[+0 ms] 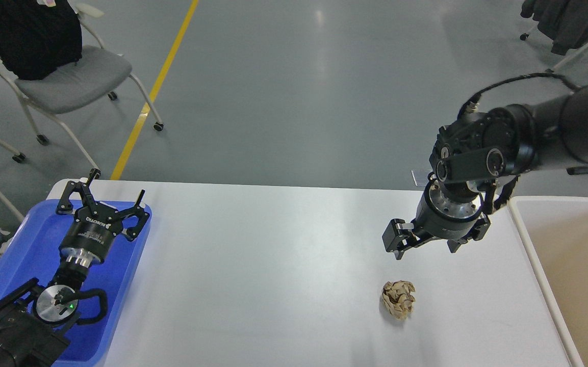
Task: Tidy desktop
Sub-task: 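Lower the open right gripper toward the crumpled paper ball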
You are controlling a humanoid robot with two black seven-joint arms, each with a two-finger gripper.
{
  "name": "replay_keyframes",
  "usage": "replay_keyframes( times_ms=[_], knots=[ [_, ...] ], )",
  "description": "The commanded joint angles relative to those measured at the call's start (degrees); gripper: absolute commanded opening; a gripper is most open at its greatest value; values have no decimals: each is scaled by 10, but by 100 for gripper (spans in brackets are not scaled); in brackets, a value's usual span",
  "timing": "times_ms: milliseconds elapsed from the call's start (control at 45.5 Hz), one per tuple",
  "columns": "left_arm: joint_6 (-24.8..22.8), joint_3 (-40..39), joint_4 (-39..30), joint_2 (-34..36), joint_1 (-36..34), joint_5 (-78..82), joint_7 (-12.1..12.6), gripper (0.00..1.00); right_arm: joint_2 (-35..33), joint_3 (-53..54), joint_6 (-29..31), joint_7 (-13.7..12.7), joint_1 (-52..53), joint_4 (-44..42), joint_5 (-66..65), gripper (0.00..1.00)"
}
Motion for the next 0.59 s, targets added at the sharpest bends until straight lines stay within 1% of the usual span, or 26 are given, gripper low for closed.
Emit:
replay_keyframes(
  times_ms=[0, 110, 396, 572],
  knots=[
    [0, 0, 0, 0, 0, 0, 0, 99, 7, 19, -22, 0, -81, -64, 15, 100],
    [0, 0, 0, 0, 0, 0, 0, 99, 7, 36, -24, -1, -113, -93, 18, 100],
    [-1, 0, 0, 0, 0, 0, 0, 99, 7, 39, -31, 0, -208, -168, 18, 100],
    [0, 0, 0, 0, 0, 0, 0, 99, 7, 39, -35, 1, -248, -192, 17, 100]
  ],
)
